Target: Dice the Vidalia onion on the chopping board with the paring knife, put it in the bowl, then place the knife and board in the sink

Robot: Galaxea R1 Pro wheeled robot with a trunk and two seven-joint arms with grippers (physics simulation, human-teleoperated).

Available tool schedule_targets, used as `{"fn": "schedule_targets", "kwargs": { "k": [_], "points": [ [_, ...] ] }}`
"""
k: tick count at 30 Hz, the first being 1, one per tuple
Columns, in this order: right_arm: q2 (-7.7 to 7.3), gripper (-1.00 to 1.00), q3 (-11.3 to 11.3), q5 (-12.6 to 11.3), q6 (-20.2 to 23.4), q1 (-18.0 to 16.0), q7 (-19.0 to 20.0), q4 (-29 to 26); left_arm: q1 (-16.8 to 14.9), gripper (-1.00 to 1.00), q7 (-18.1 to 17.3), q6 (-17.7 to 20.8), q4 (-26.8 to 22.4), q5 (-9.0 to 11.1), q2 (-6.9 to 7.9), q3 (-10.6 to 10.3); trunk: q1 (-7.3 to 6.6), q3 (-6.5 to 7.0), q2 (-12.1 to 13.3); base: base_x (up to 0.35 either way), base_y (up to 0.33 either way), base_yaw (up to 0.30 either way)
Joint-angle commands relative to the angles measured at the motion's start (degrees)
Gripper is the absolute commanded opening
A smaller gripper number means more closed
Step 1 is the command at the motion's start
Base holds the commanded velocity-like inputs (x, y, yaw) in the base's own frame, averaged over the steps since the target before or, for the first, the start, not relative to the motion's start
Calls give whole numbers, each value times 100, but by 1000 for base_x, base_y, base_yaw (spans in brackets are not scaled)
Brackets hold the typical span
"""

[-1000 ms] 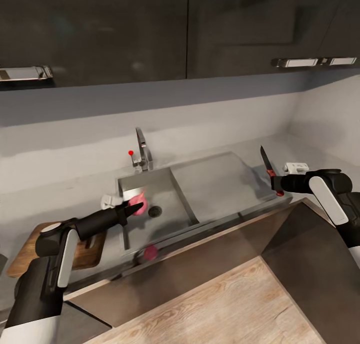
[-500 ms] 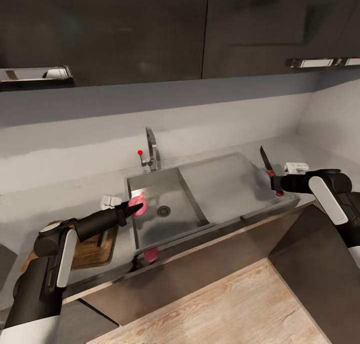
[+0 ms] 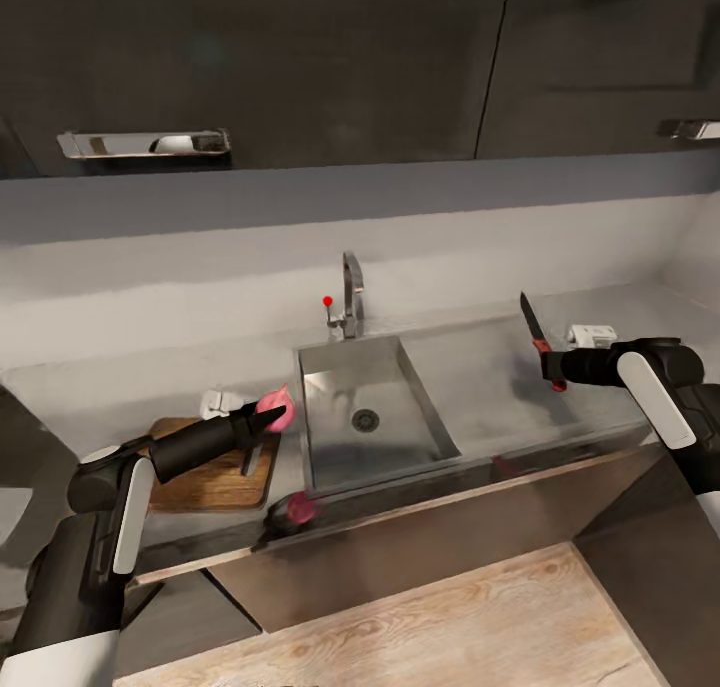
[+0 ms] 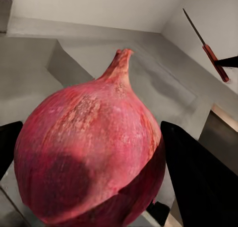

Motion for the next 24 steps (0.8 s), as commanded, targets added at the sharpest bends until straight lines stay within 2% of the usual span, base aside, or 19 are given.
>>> {"fn": "schedule_targets", "kwargs": {
  "k": [1, 10, 17, 24],
  "points": [
    [-8, -100, 12, -48, 17, -6, -36, -5, -7, -100, -10, 31, 1, 22, -5, 2, 3, -11, -12, 0, 0, 279],
    [-6, -100, 3, -48, 25, -4, -37, -6, -7, -100, -4, 23, 1, 22, -9, 2, 3, -11, -12, -135, 182, 248],
    [-8, -100, 3, -49, 28, -4, -41, -6, -7, -100, -2, 22, 5, 22, -23, -6, 3, -11, -12, -100, 217, 23],
    [-5, -100, 3, -49, 29, -4, -38, -6, -7, -100, -4, 17, 10, 22, -30, -35, 3, -11, -12, -9, 39, -31]
  ]
}}
